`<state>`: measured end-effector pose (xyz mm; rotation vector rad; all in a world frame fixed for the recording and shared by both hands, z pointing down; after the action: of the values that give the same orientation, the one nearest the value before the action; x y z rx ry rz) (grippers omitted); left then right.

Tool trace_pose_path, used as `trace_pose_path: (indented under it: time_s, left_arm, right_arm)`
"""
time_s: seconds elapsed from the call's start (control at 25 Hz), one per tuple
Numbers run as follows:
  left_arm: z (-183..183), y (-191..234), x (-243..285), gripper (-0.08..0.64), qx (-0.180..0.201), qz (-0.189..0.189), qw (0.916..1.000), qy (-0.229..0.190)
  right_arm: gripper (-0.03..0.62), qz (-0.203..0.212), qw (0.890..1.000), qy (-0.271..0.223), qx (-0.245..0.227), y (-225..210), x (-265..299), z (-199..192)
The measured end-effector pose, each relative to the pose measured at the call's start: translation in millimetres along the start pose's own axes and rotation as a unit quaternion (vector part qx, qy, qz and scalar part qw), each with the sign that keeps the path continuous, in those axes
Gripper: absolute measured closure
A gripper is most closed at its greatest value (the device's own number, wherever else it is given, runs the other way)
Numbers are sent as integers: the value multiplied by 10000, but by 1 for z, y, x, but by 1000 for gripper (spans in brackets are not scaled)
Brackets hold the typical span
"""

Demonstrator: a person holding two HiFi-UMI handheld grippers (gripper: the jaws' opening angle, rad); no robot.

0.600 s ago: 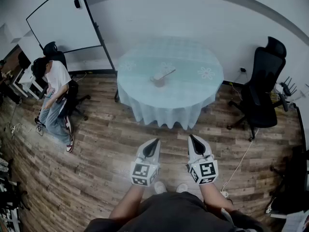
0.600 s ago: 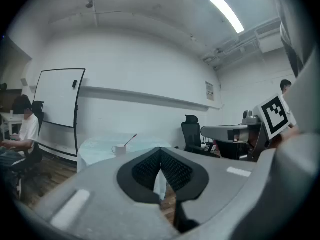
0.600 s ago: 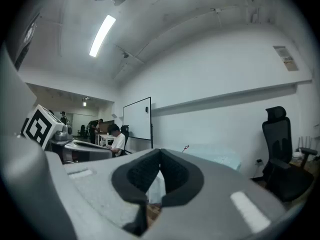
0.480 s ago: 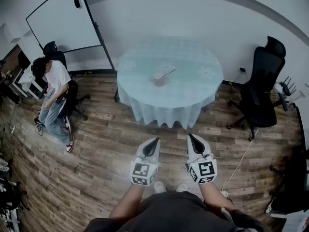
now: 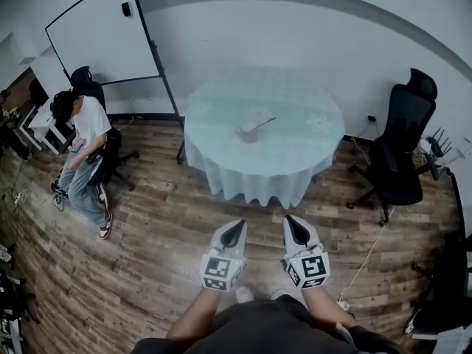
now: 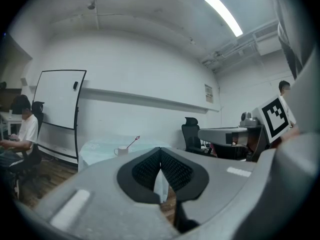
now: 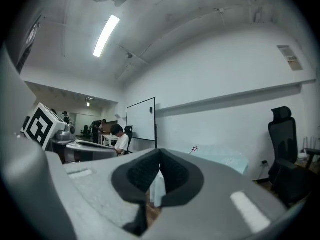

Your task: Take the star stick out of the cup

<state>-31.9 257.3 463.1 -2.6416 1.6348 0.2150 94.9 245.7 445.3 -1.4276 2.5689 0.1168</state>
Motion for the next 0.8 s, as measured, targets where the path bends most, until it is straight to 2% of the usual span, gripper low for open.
trace_pose_path:
  time_s: [0.28,0.52,0.8]
  left_arm:
    - [-11,15,-3,555,9,-68,9999,110]
    - [-23,24,26,555,-38,-56,9999,152]
    - [-18,44,74,555,-1,50,9998,169]
  right_arm:
    - [589,59,10000,75,0,11,17,-9]
    - [589,69,9999,150,51,-8,45,-22]
    - [589,100,9998,121,140,-43,87,-25]
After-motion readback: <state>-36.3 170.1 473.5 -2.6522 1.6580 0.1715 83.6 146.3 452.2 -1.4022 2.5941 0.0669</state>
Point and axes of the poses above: the fingertips, and each gripper's own axes: x forward along the fingers, y to its left, z out of its top, the point moved 1 cm from there along -x, backward along the fingers, and after that the axes turned 15 degrees about -y, right-handed, at the moved point
